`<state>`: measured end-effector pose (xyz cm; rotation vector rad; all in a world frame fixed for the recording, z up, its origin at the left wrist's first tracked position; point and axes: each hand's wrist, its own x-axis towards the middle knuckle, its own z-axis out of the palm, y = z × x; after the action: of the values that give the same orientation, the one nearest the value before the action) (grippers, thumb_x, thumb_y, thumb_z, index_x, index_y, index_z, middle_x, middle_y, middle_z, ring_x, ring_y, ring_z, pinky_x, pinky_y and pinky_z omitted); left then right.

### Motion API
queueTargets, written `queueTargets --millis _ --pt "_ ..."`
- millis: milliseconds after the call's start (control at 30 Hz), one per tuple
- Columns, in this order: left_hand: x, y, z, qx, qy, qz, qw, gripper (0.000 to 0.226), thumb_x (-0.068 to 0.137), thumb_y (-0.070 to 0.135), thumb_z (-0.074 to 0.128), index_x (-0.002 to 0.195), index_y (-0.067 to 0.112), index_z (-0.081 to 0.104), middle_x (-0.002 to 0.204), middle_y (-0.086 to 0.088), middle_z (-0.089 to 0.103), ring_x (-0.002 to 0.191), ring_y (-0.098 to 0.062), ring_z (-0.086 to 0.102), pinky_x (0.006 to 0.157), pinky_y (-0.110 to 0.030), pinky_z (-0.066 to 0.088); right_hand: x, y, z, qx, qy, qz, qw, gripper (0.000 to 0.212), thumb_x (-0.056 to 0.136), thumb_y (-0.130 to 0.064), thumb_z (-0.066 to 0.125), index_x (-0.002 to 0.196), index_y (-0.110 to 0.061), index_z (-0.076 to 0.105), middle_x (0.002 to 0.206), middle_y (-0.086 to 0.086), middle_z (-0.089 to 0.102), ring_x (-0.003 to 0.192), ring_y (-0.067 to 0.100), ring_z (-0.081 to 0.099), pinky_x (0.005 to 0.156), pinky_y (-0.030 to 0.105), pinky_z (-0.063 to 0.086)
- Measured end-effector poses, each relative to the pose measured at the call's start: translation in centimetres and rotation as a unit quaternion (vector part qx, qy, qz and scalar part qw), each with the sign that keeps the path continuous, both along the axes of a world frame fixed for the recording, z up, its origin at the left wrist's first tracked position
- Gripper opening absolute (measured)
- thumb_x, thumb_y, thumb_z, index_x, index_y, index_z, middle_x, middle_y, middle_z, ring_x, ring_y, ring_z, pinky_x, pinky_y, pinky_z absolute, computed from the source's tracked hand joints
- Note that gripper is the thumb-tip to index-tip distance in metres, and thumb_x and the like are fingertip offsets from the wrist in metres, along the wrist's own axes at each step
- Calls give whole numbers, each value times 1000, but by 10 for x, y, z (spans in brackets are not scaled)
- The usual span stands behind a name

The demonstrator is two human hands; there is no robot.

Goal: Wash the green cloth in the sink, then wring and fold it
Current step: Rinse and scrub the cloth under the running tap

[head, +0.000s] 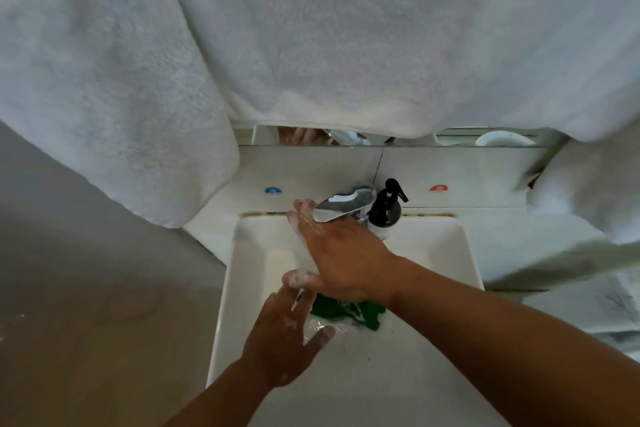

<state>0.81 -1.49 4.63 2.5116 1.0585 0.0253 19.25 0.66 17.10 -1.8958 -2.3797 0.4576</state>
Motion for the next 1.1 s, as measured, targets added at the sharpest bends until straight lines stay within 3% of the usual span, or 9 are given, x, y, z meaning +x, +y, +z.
queueTargets --millis 200,400,533,633,700,767,900,967,1100 --pt "2 3 -4 -3 -12 -5 1000 84 94 73 32 160 25 10 166 -3 15 151 -21 18 121 -36 24 4 4 2 4 2 11 1000 92 89 -72 47 153 -16 11 168 7 4 109 32 65 96 47 51" --pt "4 2 -7 -26 46 6 999 85 90 79 23 158 35 -4 168 3 -3 155 -17 -1 125 -43 14 19 6 12 11 37 -5 999 89 94 -66 44 159 -18 5 168 0 -8 148 25 31 111 47 39" --pt "3 3 -9 -23 57 -3 998 85 91 78 23 159 33 -3 168 2 -1 154 -17 0 124 -43 17 17 -4 20 16 60 -20 998 84 94 -64 47 158 -22 14 168 -1 4 148 24 31 113 45 35" --pt "0 8 -16 -14 32 -13 999 81 91 78 27 156 31 20 164 0 23 150 -18 19 121 -40 27 7 -35 18 18 101 -19 995 70 95 -57 52 153 -24 28 159 -3 32 138 17 41 109 37 38" --pt "-6 10 -20 -50 36 -8 998 89 85 84 13 153 29 28 162 -2 29 150 -24 26 119 -42 31 -1 -70 1 10 114 3 993 57 97 -54 49 145 -26 39 145 -4 50 125 11 51 102 31 44" --pt "-13 3 -30 -55 54 -2 997 96 83 86 7 159 27 17 166 -3 16 153 -24 16 121 -45 25 -5 -106 -33 -50 124 -7 991 45 99 -50 44 139 -28 46 133 -6 59 114 9 56 97 29 49" --pt "-21 -19 -47 -72 104 -15 992 88 84 85 2 156 36 -10 167 2 -6 154 -19 -5 125 -43 9 -3 -145 -111 -184 118 -118 969 49 103 -48 40 149 -30 39 153 -7 45 138 10 42 114 28 31" --pt "-22 -27 -55 -93 117 -14 989 87 82 85 -1 153 37 -15 167 3 -10 154 -18 -9 125 -44 6 -6 -140 -138 -173 111 -156 966 47 104 -45 38 148 -27 41 151 -2 47 136 13 45 113 29 33" --pt "-21 -37 -65 -108 142 -9 984 86 81 83 -2 152 36 -16 167 3 -8 154 -17 -7 126 -41 5 -18 -118 -163 -132 58 -155 977 40 106 -40 38 137 -18 51 128 12 63 111 29 63 94 39 53"
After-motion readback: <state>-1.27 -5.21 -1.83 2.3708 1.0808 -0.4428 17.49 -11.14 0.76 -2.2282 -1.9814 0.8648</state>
